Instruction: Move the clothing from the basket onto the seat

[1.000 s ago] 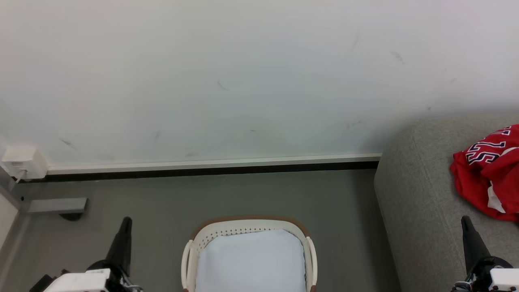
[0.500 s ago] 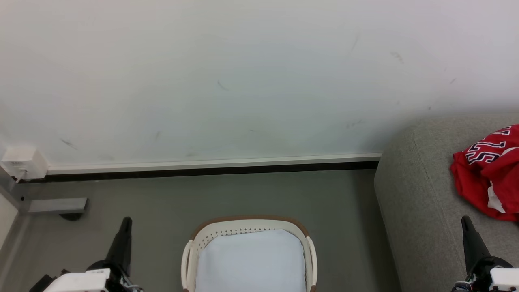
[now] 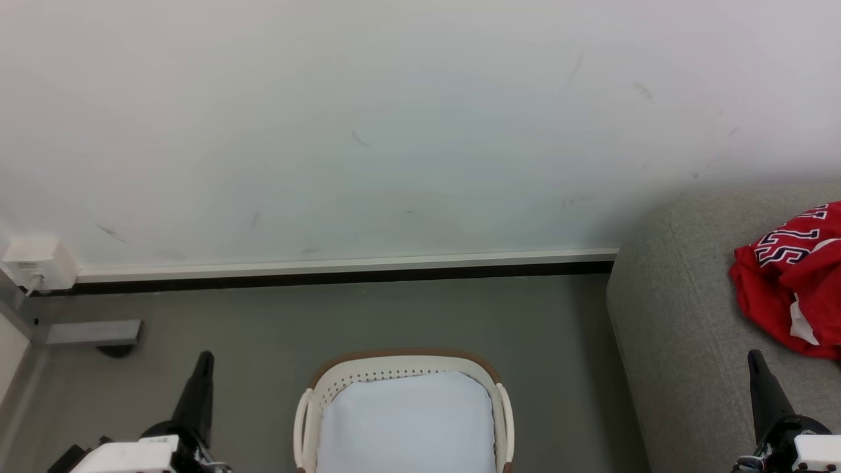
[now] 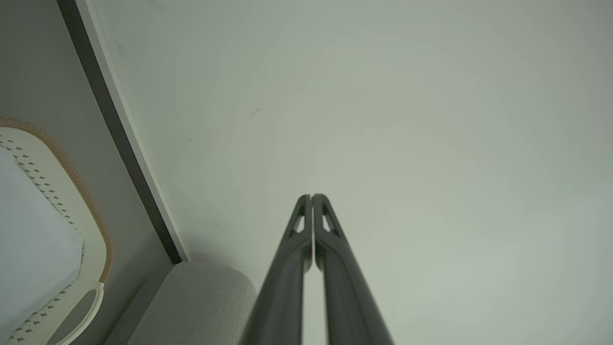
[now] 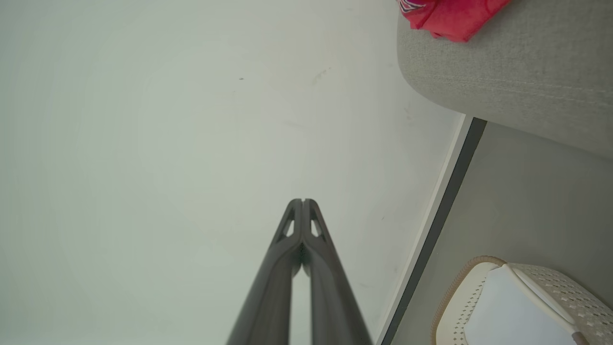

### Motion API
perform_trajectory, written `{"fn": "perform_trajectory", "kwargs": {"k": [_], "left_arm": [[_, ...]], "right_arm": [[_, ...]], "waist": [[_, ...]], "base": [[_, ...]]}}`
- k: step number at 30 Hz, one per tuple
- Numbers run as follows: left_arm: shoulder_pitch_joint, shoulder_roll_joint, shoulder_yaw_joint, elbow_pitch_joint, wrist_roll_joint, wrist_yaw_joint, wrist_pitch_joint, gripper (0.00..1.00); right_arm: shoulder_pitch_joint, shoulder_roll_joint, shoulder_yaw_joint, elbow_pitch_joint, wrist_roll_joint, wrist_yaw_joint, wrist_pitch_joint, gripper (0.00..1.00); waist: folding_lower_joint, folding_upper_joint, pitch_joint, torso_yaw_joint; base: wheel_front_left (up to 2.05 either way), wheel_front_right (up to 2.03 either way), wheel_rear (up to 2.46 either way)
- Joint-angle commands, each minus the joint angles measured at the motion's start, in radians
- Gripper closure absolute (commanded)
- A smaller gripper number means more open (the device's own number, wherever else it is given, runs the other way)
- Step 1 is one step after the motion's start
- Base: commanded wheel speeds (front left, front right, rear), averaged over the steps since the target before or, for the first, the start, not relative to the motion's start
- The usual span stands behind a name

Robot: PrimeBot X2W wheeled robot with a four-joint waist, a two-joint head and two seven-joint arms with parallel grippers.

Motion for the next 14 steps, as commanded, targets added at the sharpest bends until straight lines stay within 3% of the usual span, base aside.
{"fn": "perform_trajectory", "kwargs": {"k": [1,14], "left_arm": [[-0.008,0.002,0.001,-0.003,-0.014,0.001,0.004,1.0],[-0.008,0.002,0.001,-0.003,-0.014,0.001,0.003,1.0]], "right_arm": [[-0.012,0.002,-0.004,-0.004,-0.009,-0.002,0.003,1.0],[-0.012,0.002,-0.005,-0.003,-0.009,-0.002,0.003,1.0]], "waist": [[0.0,-0.0001,0.0,0.0],[0.0,-0.0001,0.0,0.0]], "base": [[0.0,0.0,0.0],[0.0,0.0,0.0]]}}
